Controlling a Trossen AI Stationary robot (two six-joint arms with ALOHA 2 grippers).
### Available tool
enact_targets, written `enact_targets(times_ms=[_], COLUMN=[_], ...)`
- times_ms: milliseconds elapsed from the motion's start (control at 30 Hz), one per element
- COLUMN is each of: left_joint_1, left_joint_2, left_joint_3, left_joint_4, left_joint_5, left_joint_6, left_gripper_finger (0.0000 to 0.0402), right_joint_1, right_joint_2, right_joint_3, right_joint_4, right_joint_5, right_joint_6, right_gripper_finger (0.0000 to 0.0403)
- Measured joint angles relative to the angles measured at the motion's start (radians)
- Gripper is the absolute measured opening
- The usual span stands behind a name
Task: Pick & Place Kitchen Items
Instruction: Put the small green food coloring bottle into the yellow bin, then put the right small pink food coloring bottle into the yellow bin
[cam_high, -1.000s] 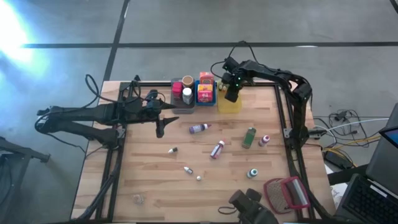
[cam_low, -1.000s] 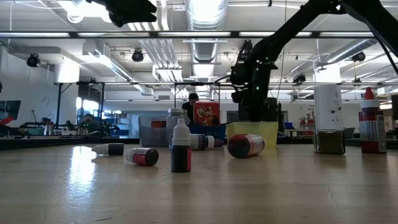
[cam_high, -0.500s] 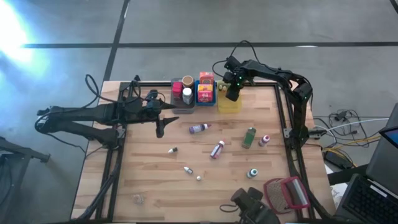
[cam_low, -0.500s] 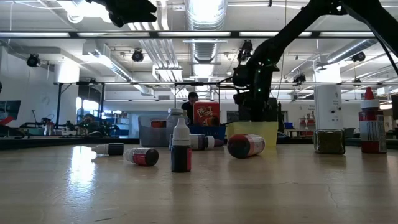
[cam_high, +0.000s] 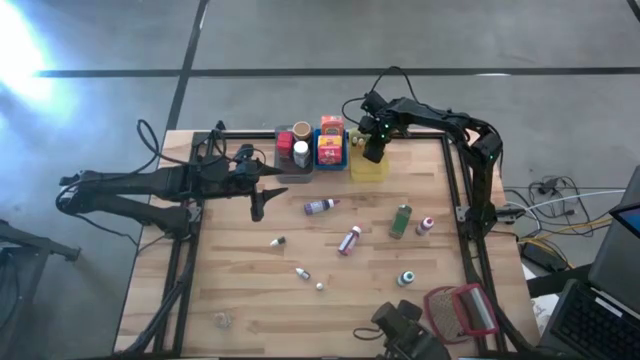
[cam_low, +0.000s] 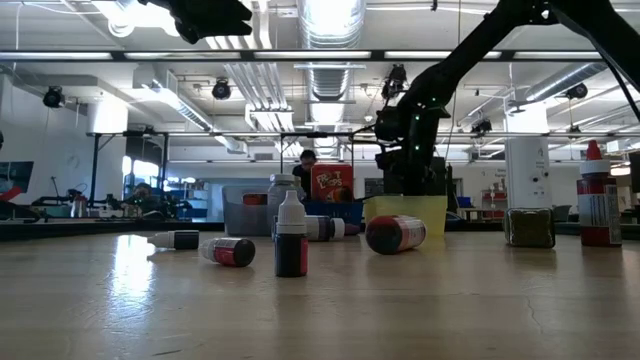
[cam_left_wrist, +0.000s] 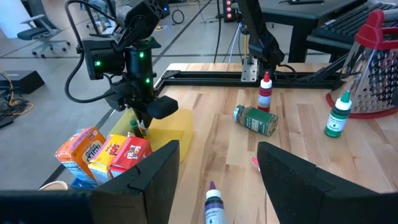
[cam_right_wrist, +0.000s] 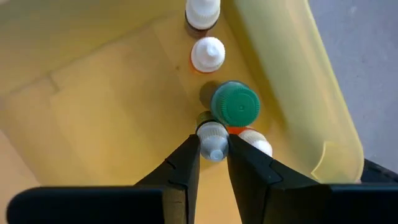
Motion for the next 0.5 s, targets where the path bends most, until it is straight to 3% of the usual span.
enact_targets(times_ms=[500], left_joint_1=[0.0], left_joint_2=[0.0], left_joint_3=[0.0], left_joint_4=[0.0], left_joint_5=[0.0], left_joint_6=[0.0], left_gripper_finger=[0.0223], right_joint_1=[0.0], right_joint_2=[0.0], right_joint_3=[0.0], right_joint_4=[0.001], right_joint_5=[0.002], right_joint_6=[0.011], right_gripper_finger=[0.0134])
